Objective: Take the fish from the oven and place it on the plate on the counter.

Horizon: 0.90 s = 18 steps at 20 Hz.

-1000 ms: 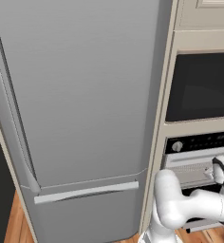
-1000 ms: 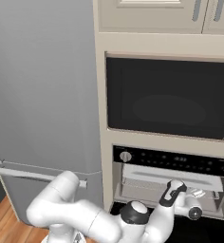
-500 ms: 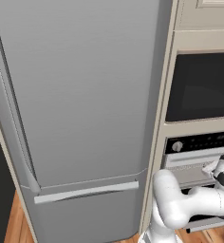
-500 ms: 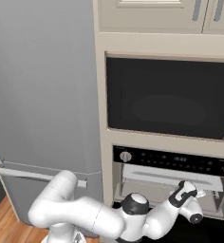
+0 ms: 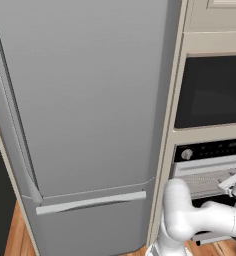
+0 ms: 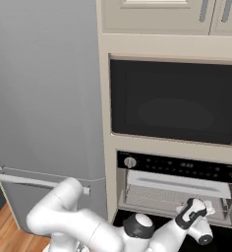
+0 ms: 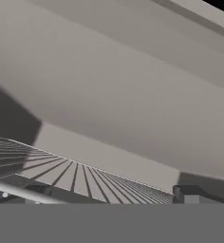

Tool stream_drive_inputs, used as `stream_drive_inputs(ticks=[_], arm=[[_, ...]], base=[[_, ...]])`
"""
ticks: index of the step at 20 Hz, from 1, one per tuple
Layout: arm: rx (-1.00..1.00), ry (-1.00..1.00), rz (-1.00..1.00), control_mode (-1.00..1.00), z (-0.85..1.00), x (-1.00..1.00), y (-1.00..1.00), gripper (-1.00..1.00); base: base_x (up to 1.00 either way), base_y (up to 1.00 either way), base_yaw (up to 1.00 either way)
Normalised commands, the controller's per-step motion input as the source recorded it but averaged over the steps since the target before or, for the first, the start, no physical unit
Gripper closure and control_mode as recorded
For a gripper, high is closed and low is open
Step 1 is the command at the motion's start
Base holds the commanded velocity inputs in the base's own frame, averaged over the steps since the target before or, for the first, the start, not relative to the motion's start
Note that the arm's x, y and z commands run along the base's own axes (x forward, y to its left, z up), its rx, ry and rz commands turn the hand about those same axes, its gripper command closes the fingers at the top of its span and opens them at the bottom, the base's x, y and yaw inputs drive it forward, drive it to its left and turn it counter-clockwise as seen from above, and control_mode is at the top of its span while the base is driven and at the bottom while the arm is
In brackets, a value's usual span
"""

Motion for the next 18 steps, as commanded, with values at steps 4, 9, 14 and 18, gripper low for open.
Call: stream_drive_inputs(ticks=[4,9,14,18], arm=[[0.22,-0.03,0.01,-1.00,-1.00,-0.95,-0.02,1.00],[0.04,0.12,0.02,-1.00,-0.53,-0.82,-0.01,1.00],[0.00,0.25,0.05,-1.00,-0.45,-0.81,0.00,1.00],[-0.02,0.33,0.06,-1.00,-0.40,-0.86,0.00,1.00]], base=[[0.00,0.00,0.00],[0.00,0.00,0.00],[0.00,0.00,0.00],[0.00,0.00,0.00]])
